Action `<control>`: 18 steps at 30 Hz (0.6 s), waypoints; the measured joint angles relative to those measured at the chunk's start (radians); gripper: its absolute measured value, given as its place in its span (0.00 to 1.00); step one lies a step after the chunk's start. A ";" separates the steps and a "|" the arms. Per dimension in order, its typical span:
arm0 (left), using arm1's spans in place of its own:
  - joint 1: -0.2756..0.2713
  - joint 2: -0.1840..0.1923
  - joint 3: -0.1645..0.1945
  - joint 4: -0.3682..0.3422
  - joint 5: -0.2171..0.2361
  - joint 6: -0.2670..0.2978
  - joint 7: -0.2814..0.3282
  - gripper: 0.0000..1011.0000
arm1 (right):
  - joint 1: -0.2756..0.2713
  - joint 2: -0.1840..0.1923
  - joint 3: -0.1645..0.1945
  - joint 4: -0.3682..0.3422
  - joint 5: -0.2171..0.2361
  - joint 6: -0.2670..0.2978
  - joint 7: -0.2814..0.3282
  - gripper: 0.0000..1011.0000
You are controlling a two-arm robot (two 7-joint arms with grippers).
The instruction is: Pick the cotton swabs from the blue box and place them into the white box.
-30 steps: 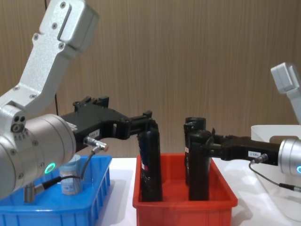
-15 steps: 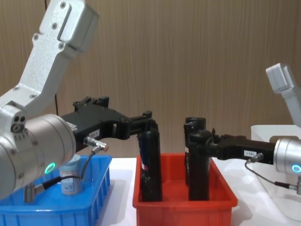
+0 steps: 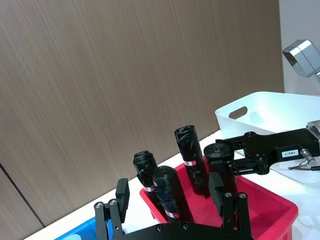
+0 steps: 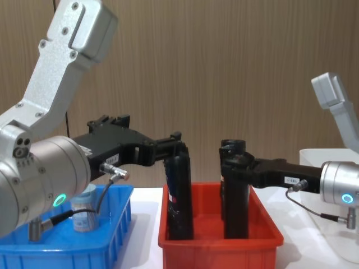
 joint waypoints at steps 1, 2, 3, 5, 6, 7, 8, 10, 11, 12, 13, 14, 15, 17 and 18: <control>0.000 0.000 0.000 0.000 0.000 0.000 0.000 0.99 | 0.001 -0.001 0.000 0.002 0.000 -0.001 0.001 0.57; 0.000 0.000 0.000 0.000 0.000 0.000 0.000 0.99 | 0.002 -0.001 0.000 0.004 0.000 -0.003 0.004 0.56; 0.000 0.000 0.000 0.000 0.000 0.000 0.000 0.99 | 0.003 -0.002 0.000 0.004 0.000 -0.005 0.006 0.56; 0.000 0.000 0.000 0.000 0.000 0.000 0.000 0.99 | 0.003 -0.002 0.000 0.004 0.001 -0.007 0.006 0.55; 0.000 0.000 0.000 0.000 0.000 0.000 0.000 0.99 | 0.003 -0.002 0.000 0.003 0.001 -0.007 0.007 0.55; 0.000 0.000 0.000 0.000 0.000 0.000 0.000 0.99 | 0.003 -0.002 0.000 0.003 0.001 -0.007 0.007 0.55; 0.000 0.000 0.000 0.000 0.000 0.000 0.000 0.99 | 0.002 -0.002 0.001 -0.005 0.001 -0.007 0.008 0.54; 0.000 0.000 0.000 0.000 0.000 0.000 0.000 0.99 | -0.001 0.000 0.002 -0.016 0.001 -0.005 0.008 0.54; 0.000 0.000 0.000 0.000 0.000 0.000 0.000 0.99 | -0.007 0.002 0.003 -0.030 0.002 -0.001 0.008 0.54; 0.000 0.000 0.000 0.000 0.000 0.000 0.000 0.99 | -0.010 0.004 0.004 -0.039 0.002 0.001 0.008 0.54; 0.000 0.000 0.000 0.000 0.000 0.000 0.000 0.99 | -0.020 0.008 0.006 -0.063 0.002 0.009 0.008 0.54; 0.000 0.000 0.000 0.000 0.000 0.000 0.000 0.99 | -0.026 0.010 0.007 -0.077 0.003 0.014 0.007 0.54; 0.000 0.000 0.000 0.000 0.000 0.000 0.000 0.99 | -0.031 0.012 0.008 -0.089 0.003 0.018 0.006 0.54; 0.000 0.000 0.000 0.000 0.000 0.000 0.000 0.99 | -0.049 0.019 0.013 -0.137 0.005 0.035 0.000 0.54; 0.000 0.000 0.000 0.000 0.000 0.000 0.000 0.99 | -0.055 0.022 0.014 -0.153 0.006 0.041 -0.002 0.54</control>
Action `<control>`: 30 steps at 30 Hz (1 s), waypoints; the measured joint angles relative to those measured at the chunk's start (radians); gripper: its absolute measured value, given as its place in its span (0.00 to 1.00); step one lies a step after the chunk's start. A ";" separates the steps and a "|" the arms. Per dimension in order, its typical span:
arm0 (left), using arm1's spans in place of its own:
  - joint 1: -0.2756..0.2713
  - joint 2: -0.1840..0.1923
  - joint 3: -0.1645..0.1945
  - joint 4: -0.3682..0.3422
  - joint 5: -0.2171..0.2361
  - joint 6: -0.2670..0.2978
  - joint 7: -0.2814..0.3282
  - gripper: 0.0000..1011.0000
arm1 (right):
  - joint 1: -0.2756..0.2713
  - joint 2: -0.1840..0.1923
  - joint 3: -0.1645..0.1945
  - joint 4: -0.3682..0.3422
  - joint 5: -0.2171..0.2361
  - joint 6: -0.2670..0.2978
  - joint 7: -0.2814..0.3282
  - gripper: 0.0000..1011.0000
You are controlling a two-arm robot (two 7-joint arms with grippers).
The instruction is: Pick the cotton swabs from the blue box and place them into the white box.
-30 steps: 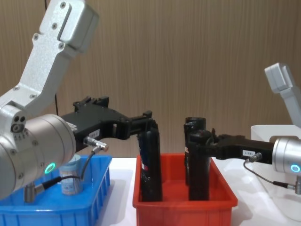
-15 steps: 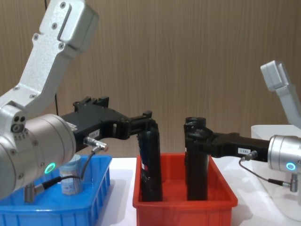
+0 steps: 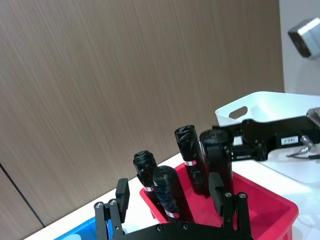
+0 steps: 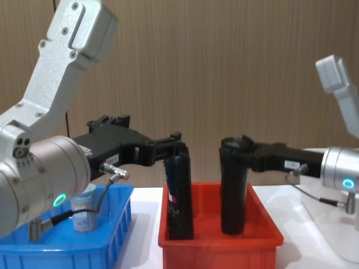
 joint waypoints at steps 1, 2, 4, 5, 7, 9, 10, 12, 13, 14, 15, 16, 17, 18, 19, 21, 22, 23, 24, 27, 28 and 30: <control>0.000 0.000 0.000 0.000 0.000 0.000 0.000 0.99 | -0.015 0.007 0.004 -0.042 0.003 0.012 -0.005 0.54; 0.000 0.000 0.000 0.000 0.000 0.000 0.000 0.99 | -0.015 0.007 0.004 -0.042 0.003 0.012 -0.005 0.54; 0.000 0.000 0.000 0.000 0.000 0.000 0.000 0.99 | -0.037 0.018 0.011 -0.105 0.006 0.033 -0.015 0.54; 0.000 0.000 0.000 0.000 0.000 0.000 0.000 0.99 | -0.043 0.021 0.013 -0.125 0.007 0.039 -0.017 0.54; 0.000 0.000 0.000 0.000 0.000 0.000 0.000 0.99 | -0.062 0.031 0.020 -0.182 0.012 0.058 -0.027 0.54; 0.000 0.000 0.000 0.000 0.000 0.000 0.000 0.99 | -0.079 0.042 0.028 -0.241 0.018 0.076 -0.038 0.54; 0.000 0.000 0.000 0.000 0.000 0.000 0.000 0.99 | -0.087 0.047 0.032 -0.266 0.020 0.084 -0.042 0.54; 0.000 0.000 0.000 0.000 0.000 0.000 0.000 0.99 | -0.097 0.054 0.038 -0.304 0.022 0.093 -0.050 0.54; 0.000 0.000 0.000 0.000 0.000 0.000 0.000 0.99 | -0.107 0.061 0.045 -0.342 0.027 0.105 -0.061 0.54; 0.000 0.000 0.000 0.000 0.000 0.000 0.000 0.99 | -0.113 0.066 0.050 -0.366 0.028 0.110 -0.065 0.54; 0.000 0.000 0.000 0.000 0.000 0.000 0.000 0.99 | -0.122 0.073 0.057 -0.402 0.031 0.121 -0.075 0.54; 0.000 0.000 0.000 0.000 0.000 0.000 0.000 0.99 | -0.126 0.077 0.060 -0.418 0.034 0.126 -0.081 0.54; 0.000 0.000 0.000 0.000 0.000 0.000 0.000 0.99 | -0.130 0.081 0.064 -0.436 0.036 0.130 -0.085 0.54; 0.000 0.000 0.000 0.000 0.000 0.000 0.000 0.99 | -0.138 0.088 0.071 -0.470 0.038 0.139 -0.096 0.54; 0.000 0.000 0.000 0.000 0.000 0.000 0.000 0.99 | -0.140 0.091 0.074 -0.480 0.039 0.142 -0.101 0.54; 0.000 0.000 0.000 0.000 0.000 0.000 0.000 0.99 | -0.151 0.103 0.086 -0.530 0.042 0.156 -0.120 0.54; 0.000 0.000 0.000 0.000 0.000 0.000 0.000 0.99 | -0.155 0.107 0.091 -0.545 0.042 0.159 -0.126 0.54; 0.000 0.000 0.000 0.000 0.000 0.000 0.000 0.99 | -0.158 0.111 0.094 -0.557 0.042 0.162 -0.132 0.54; 0.000 0.000 0.000 0.000 0.000 0.000 0.000 0.99 | -0.161 0.114 0.098 -0.572 0.042 0.166 -0.136 0.54; 0.000 0.000 0.000 0.000 0.000 0.000 0.000 0.99 | -0.171 0.128 0.111 -0.617 0.035 0.178 -0.166 0.54; 0.000 0.000 0.000 0.000 0.000 0.000 0.000 0.99 | -0.176 0.135 0.118 -0.639 0.031 0.183 -0.178 0.54; 0.000 0.000 0.000 0.000 0.000 0.000 0.000 0.99 | -0.179 0.140 0.123 -0.654 0.025 0.189 -0.192 0.54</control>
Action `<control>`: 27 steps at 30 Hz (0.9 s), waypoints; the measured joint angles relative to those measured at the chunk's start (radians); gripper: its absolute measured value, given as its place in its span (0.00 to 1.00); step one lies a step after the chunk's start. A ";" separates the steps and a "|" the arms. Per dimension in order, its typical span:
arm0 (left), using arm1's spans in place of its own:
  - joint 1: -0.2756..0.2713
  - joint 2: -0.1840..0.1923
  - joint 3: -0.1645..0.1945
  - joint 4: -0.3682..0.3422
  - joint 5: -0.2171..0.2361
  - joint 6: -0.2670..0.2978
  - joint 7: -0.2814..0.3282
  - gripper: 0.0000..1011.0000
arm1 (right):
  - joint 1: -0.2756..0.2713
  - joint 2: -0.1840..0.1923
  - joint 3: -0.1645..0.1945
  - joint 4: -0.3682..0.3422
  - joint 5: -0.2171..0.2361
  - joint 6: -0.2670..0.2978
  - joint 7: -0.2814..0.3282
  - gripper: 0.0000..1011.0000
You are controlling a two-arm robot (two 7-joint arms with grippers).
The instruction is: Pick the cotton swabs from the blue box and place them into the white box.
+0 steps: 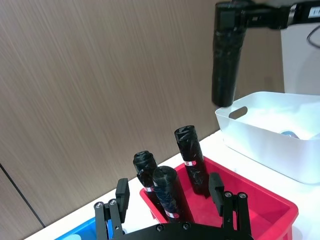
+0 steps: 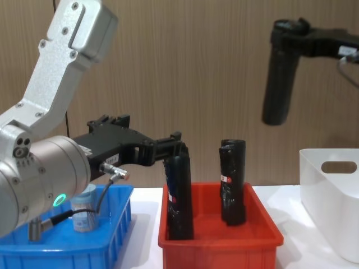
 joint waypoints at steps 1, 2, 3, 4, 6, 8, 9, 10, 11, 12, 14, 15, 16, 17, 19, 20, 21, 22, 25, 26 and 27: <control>0.000 0.000 0.000 0.000 0.000 0.000 0.000 0.99 | -0.002 0.004 0.004 -0.011 -0.004 0.004 -0.009 0.54; 0.000 0.000 0.000 0.000 0.000 0.000 0.000 0.99 | -0.006 0.010 0.010 -0.028 -0.011 0.009 -0.022 0.54; 0.000 0.000 0.000 0.000 0.000 0.000 0.000 0.99 | -0.008 0.014 0.013 -0.035 -0.015 0.012 -0.029 0.54; 0.000 0.000 0.000 0.000 0.000 0.000 0.000 0.99 | -0.010 0.019 0.018 -0.046 -0.023 0.017 -0.043 0.54; 0.000 0.000 0.000 0.000 0.000 0.000 0.000 0.99 | -0.012 0.025 0.023 -0.057 -0.032 0.023 -0.059 0.54; 0.000 0.000 0.000 0.000 0.000 0.000 0.000 0.99 | -0.015 0.034 0.032 -0.071 -0.046 0.031 -0.079 0.54; 0.000 0.000 0.000 0.000 0.000 0.000 0.000 0.99 | -0.016 0.036 0.034 -0.074 -0.053 0.035 -0.088 0.54; 0.000 0.000 0.000 0.000 0.000 0.000 0.000 0.99 | -0.017 0.041 0.038 -0.079 -0.063 0.041 -0.098 0.54; 0.000 0.000 0.000 0.000 0.000 0.000 0.000 0.99 | -0.017 0.044 0.042 -0.081 -0.068 0.044 -0.107 0.54; 0.000 0.000 0.000 0.000 0.000 0.000 0.000 0.99 | -0.017 0.045 0.043 -0.082 -0.073 0.047 -0.114 0.54; 0.000 0.000 0.000 0.000 0.000 0.000 0.000 0.99 | -0.018 0.053 0.050 -0.085 -0.090 0.058 -0.136 0.54; 0.000 0.000 0.000 0.000 0.000 0.000 0.000 0.99 | -0.018 0.056 0.053 -0.085 -0.095 0.061 -0.142 0.54; 0.000 0.000 0.000 0.000 0.000 0.000 0.000 0.99 | -0.018 0.058 0.055 -0.085 -0.102 0.064 -0.146 0.54; 0.000 0.000 0.000 0.000 0.000 0.000 0.000 0.99 | -0.018 0.063 0.060 -0.084 -0.111 0.071 -0.160 0.54; 0.000 0.000 0.000 0.000 0.000 0.000 0.000 0.99 | -0.017 0.068 0.064 -0.080 -0.125 0.080 -0.173 0.54; 0.000 0.000 0.000 0.000 0.000 0.000 0.000 0.99 | -0.015 0.072 0.069 -0.074 -0.135 0.088 -0.185 0.54; 0.000 0.000 0.000 0.000 0.000 0.000 0.000 0.99 | -0.015 0.074 0.071 -0.070 -0.141 0.092 -0.191 0.54; 0.000 0.000 0.000 0.000 0.000 0.000 0.000 0.99 | -0.013 0.077 0.074 -0.065 -0.146 0.096 -0.196 0.54; 0.000 0.000 0.000 0.000 0.000 0.000 0.000 0.99 | -0.007 0.086 0.083 -0.039 -0.168 0.113 -0.217 0.54; 0.000 0.000 0.000 0.000 0.000 0.000 0.000 0.99 | -0.003 0.090 0.087 -0.026 -0.180 0.123 -0.227 0.54; 0.000 0.000 0.000 0.000 0.000 0.000 0.000 0.99 | -0.001 0.092 0.089 -0.019 -0.182 0.125 -0.230 0.54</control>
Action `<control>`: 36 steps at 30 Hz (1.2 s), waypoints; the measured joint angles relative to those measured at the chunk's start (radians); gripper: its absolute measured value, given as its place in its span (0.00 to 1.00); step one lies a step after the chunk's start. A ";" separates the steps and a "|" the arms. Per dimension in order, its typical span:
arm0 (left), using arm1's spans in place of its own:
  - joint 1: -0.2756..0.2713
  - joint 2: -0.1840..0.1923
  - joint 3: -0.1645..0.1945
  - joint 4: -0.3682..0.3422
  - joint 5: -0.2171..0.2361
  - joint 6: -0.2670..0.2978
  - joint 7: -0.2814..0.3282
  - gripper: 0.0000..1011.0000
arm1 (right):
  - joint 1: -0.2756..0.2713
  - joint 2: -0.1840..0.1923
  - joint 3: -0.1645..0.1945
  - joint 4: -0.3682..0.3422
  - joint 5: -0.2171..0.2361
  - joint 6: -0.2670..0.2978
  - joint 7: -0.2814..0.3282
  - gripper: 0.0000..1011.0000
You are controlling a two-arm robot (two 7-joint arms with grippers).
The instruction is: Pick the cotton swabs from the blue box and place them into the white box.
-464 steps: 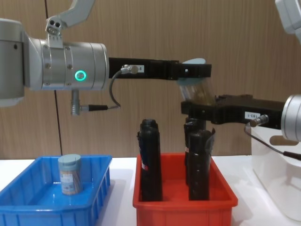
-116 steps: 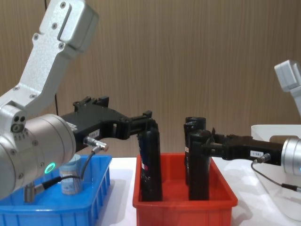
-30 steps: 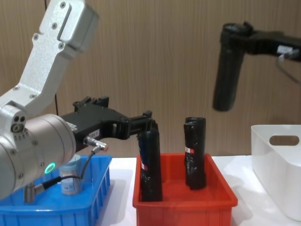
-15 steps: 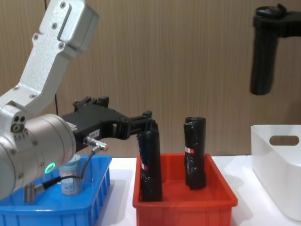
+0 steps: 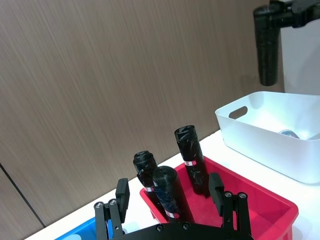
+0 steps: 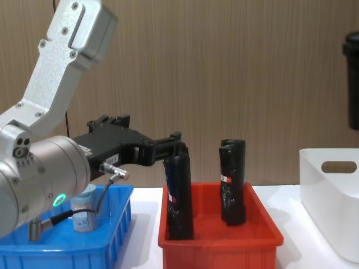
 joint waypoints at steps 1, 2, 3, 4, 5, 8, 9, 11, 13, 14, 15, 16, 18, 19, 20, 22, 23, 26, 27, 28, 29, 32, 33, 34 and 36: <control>0.000 0.000 0.000 0.000 0.000 0.000 0.000 0.99 | 0.005 0.004 0.004 0.018 -0.011 0.008 -0.008 0.54; 0.000 0.000 0.000 0.000 0.000 0.000 0.000 0.99 | 0.005 0.004 0.004 0.018 -0.011 0.008 -0.008 0.54; 0.000 0.000 0.000 0.000 0.000 0.000 0.000 0.99 | 0.010 0.007 0.008 0.039 -0.021 0.014 -0.015 0.54; 0.000 0.000 0.000 0.000 0.000 0.000 0.000 0.99 | 0.013 0.009 0.009 0.051 -0.024 0.017 -0.018 0.54; 0.000 0.000 0.000 0.000 0.000 0.000 0.000 0.99 | 0.019 0.012 0.013 0.073 -0.034 0.022 -0.024 0.54; 0.000 0.000 0.000 0.000 0.000 0.000 0.000 0.99 | 0.030 0.016 0.017 0.113 -0.045 0.026 -0.031 0.54; 0.000 0.000 0.000 0.000 0.000 0.000 0.000 0.99 | 0.038 0.018 0.020 0.139 -0.051 0.027 -0.033 0.54; 0.000 0.000 0.000 0.000 0.000 0.000 0.000 0.99 | 0.047 0.020 0.023 0.170 -0.056 0.027 -0.036 0.54; 0.000 0.000 0.000 0.000 0.000 0.000 0.000 0.99 | 0.058 0.022 0.025 0.207 -0.063 0.024 -0.039 0.55; 0.000 0.000 0.000 0.000 0.000 0.000 0.000 0.99 | 0.062 0.023 0.026 0.219 -0.065 0.023 -0.040 0.56; 0.000 0.000 0.000 0.000 0.000 0.000 0.000 0.99 | 0.070 0.025 0.027 0.243 -0.068 0.020 -0.040 0.61; 0.000 0.000 0.000 0.000 0.000 0.000 0.000 0.99 | 0.074 0.025 0.028 0.253 -0.069 0.018 -0.040 0.63; 0.000 0.000 0.000 0.000 0.000 0.000 0.000 0.99 | 0.083 0.026 0.029 0.282 -0.074 0.012 -0.040 0.68; 0.000 0.000 0.000 0.000 0.000 0.000 0.000 0.99 | 0.085 0.026 0.030 0.290 -0.074 0.011 -0.040 0.72; 0.000 0.000 0.000 0.000 0.000 0.000 0.000 0.99 | 0.089 0.027 0.030 0.298 -0.075 0.008 -0.040 0.75; 0.000 0.000 0.000 0.000 0.000 0.000 0.000 0.99 | 0.093 0.027 0.031 0.314 -0.075 0.004 -0.040 0.81; 0.000 0.000 0.000 0.000 0.000 0.000 0.000 0.99 | 0.096 0.028 0.031 0.325 -0.076 -0.001 -0.039 0.81; 0.000 0.000 0.000 0.000 0.000 0.000 0.000 0.99 | 0.101 0.029 0.033 0.341 -0.077 -0.007 -0.039 0.92; 0.000 0.000 0.000 0.000 0.000 0.000 0.000 0.99 | 0.101 0.030 0.033 0.344 -0.078 -0.008 -0.038 0.93; 0.000 0.000 0.000 0.000 0.000 0.000 0.000 0.99 | 0.102 0.030 0.034 0.348 -0.078 -0.010 -0.037 0.97; 0.000 0.000 0.000 0.000 0.000 0.000 0.000 0.99 | 0.102 0.030 0.034 0.348 -0.078 -0.010 -0.037 0.99; 0.000 0.000 0.000 0.000 0.000 0.000 0.000 0.99 | 0.104 0.031 0.035 0.359 -0.078 -0.014 -0.036 0.99; 0.000 0.000 0.000 0.000 0.000 0.000 0.000 0.99 | 0.104 0.031 0.035 0.361 -0.078 -0.015 -0.035 0.99; 0.000 0.000 0.000 0.000 0.000 0.000 0.000 0.99 | 0.105 0.032 0.036 0.364 -0.078 -0.016 -0.035 0.99; 0.000 0.000 0.000 0.000 0.000 0.000 0.000 0.99 | 0.106 0.032 0.036 0.367 -0.078 -0.017 -0.035 0.99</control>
